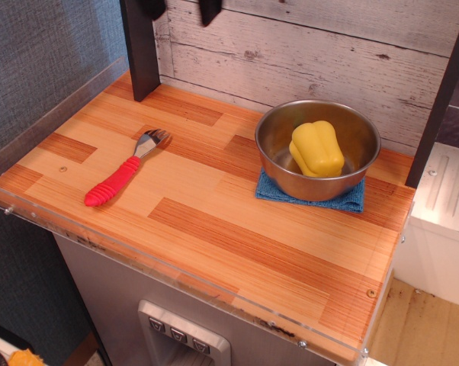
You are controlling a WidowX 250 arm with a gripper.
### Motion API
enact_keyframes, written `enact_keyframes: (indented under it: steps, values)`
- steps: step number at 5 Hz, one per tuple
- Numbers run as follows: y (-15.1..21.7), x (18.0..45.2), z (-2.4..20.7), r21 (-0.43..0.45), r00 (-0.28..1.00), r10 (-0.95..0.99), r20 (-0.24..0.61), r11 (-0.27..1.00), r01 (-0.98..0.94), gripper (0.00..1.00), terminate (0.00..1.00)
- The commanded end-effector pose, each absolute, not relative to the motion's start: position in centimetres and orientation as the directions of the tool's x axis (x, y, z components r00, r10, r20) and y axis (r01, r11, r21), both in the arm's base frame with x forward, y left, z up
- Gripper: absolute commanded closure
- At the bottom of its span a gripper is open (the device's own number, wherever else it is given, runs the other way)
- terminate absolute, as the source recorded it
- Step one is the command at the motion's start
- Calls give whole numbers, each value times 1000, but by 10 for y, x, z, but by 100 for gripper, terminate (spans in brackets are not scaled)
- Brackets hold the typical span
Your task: Place yellow pepper into pot, laying down.
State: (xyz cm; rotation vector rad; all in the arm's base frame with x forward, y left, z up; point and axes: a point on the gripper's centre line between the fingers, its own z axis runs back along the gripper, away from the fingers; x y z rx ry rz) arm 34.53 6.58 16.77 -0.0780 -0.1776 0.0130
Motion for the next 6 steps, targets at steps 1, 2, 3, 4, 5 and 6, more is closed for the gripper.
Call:
enact_keyframes:
  steps: [1,2,3,4,5,6]
  values:
    - [54,311,162,-48,986,-32,164,998,40,0,0]
    - [52,306,157,-28,986,-48,162,998,53,0,0]
    - [54,304,155,-16,984,-53,169,998,56,0,0]
    - [55,303,153,4,983,-68,173,998,68,0,0]
    - [55,303,153,4,983,-68,173,998,68,0,0]
    - [55,303,153,4,983,-68,173,998,68,0,100]
